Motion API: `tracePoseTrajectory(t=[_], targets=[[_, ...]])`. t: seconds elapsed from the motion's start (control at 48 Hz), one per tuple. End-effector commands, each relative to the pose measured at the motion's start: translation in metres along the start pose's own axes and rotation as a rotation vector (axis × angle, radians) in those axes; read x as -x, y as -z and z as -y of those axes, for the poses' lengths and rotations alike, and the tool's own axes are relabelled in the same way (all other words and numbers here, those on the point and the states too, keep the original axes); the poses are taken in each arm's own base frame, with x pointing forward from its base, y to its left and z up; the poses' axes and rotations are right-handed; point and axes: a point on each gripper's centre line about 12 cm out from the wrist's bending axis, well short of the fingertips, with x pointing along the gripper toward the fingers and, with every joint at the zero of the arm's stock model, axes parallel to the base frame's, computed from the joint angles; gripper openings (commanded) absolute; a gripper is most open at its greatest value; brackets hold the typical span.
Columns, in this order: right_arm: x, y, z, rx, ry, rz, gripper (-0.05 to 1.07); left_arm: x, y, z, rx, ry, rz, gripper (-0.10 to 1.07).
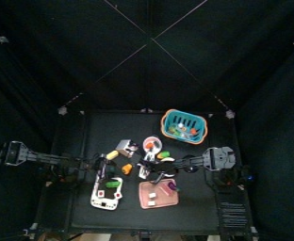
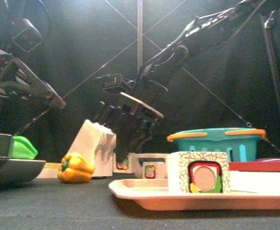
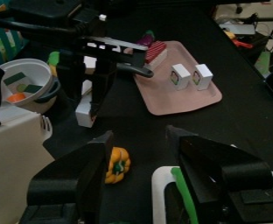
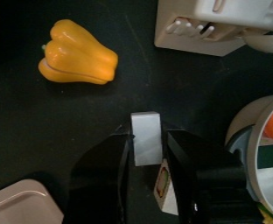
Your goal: Place sushi piece above plate
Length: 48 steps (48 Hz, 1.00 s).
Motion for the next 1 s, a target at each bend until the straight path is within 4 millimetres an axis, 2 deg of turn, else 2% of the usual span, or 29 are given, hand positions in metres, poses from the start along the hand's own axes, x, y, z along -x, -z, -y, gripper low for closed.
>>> tracePoseTrajectory(t=[0.0,0.292,0.438,0.979], targets=[[0.0085,-0.0158,0.0036,-0.022,-0.01,0.045,0.59,-0.0019,-0.0061,-0.0014,-0.001,-0.003,0.018,0.88],[0.0068,-0.0164,0.0084,-0.032,-0.003,0.043,0.77,-0.0019,-0.006,-0.0015,0.0,-0.004,0.017,0.88],[0.0064,-0.0159,0.0076,-0.03,-0.004,0.041,0.82,-0.0019,-0.0061,-0.0014,-0.001,-0.003,0.018,0.88],[0.0064,-0.0157,0.008,-0.024,-0.001,0.04,0.82,-0.0018,-0.0065,-0.0014,-0.001,-0.003,0.02,0.88]])
